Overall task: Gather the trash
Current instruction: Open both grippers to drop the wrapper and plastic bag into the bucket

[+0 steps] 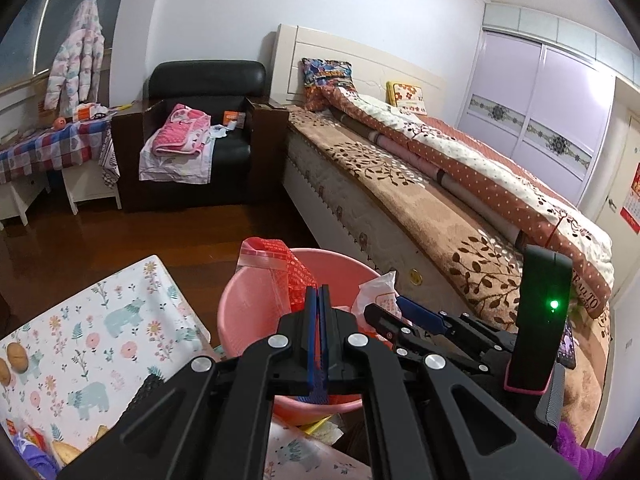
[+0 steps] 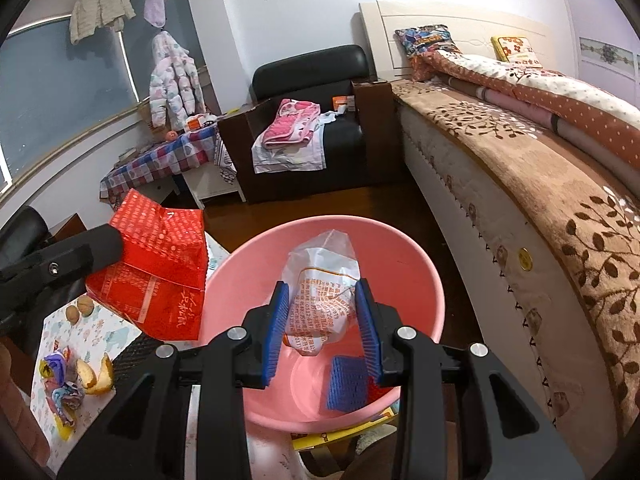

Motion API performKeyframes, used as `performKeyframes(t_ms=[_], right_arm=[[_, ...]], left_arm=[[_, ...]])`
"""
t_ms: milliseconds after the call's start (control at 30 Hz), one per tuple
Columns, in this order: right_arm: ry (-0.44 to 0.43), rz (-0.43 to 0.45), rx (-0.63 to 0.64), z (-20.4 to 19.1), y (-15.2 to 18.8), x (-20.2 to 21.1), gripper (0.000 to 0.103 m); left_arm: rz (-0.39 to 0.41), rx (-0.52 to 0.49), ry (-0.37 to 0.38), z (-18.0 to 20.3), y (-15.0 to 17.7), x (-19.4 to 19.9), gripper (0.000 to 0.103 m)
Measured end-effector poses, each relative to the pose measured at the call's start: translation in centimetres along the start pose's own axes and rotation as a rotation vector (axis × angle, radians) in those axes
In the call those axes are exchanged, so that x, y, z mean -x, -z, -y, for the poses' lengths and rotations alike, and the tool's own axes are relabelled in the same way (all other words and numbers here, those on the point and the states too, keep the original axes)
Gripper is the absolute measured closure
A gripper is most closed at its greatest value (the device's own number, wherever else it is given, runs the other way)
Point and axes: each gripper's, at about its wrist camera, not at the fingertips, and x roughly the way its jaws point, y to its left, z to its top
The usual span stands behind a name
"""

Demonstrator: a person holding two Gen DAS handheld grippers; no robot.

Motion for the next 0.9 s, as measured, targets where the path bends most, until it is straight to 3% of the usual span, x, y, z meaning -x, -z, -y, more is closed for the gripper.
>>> performKeyframes(t_ms=[567,700,900], right_arm=[[0.014,-0.001,0.000,0.6,0.4,-0.3,0.067],[-0.002,-0.015,-0.021,0.9,0.3,-0.5,0.066],[0.000,-0.017,-0.020,0.9,0.4,-0.5,0.055]], left_arm=[[-0.023,-0.012,0.006,0.9,-0.3,-1.9,0.101],[-0.020,-0.009,-0.004,1.0,-0.2,-1.8,0.071],[-0.010,0.004,-0.015,0.4,-0.1,-1.3,0.068]])
